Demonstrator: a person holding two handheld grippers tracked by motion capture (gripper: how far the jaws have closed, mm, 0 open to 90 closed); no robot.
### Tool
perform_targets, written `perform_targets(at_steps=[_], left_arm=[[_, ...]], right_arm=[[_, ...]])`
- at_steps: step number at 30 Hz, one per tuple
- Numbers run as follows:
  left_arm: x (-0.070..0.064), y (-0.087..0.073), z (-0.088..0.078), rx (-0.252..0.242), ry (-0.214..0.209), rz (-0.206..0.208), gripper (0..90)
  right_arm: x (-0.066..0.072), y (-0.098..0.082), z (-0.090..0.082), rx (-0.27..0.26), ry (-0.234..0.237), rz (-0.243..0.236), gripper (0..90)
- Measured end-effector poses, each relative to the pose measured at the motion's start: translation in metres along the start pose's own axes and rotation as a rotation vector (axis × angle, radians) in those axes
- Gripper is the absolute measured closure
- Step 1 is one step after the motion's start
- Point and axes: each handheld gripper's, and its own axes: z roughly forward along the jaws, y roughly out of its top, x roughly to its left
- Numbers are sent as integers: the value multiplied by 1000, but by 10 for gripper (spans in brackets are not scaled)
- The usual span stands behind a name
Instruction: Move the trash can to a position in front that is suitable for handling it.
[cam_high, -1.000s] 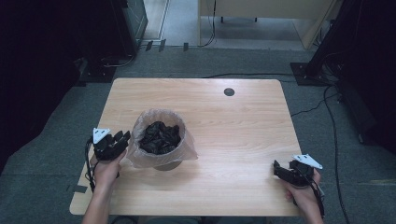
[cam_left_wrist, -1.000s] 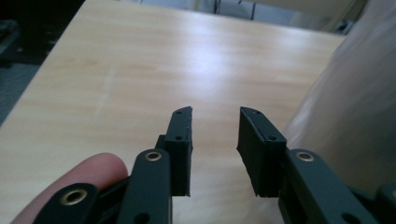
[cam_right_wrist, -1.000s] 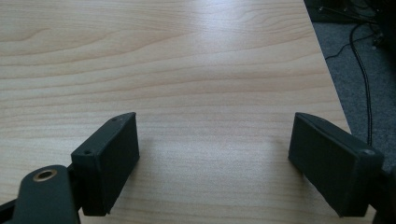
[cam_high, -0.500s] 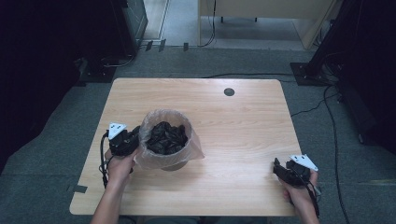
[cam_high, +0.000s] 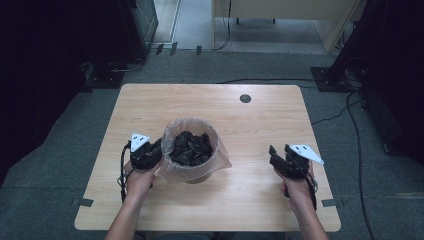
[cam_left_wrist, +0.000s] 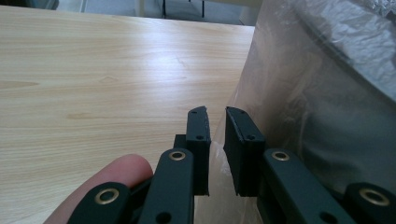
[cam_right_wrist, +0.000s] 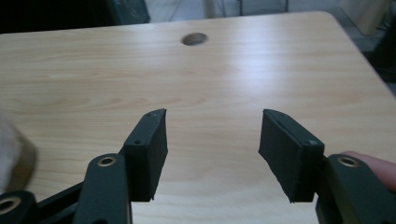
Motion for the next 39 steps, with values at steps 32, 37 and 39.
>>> perform_targets(at_steps=[32, 37, 39], left_arm=[[-39, -4, 2, 15, -100, 28, 582], [-20, -7, 4, 75, -67, -22, 502], [-17, -14, 8, 111, -57, -21, 489]], right_arm=[[34, -9, 0, 1, 63, -84, 402], [13, -14, 1, 20, -8, -44, 384], [7, -18, 4, 43, -25, -24, 382]])
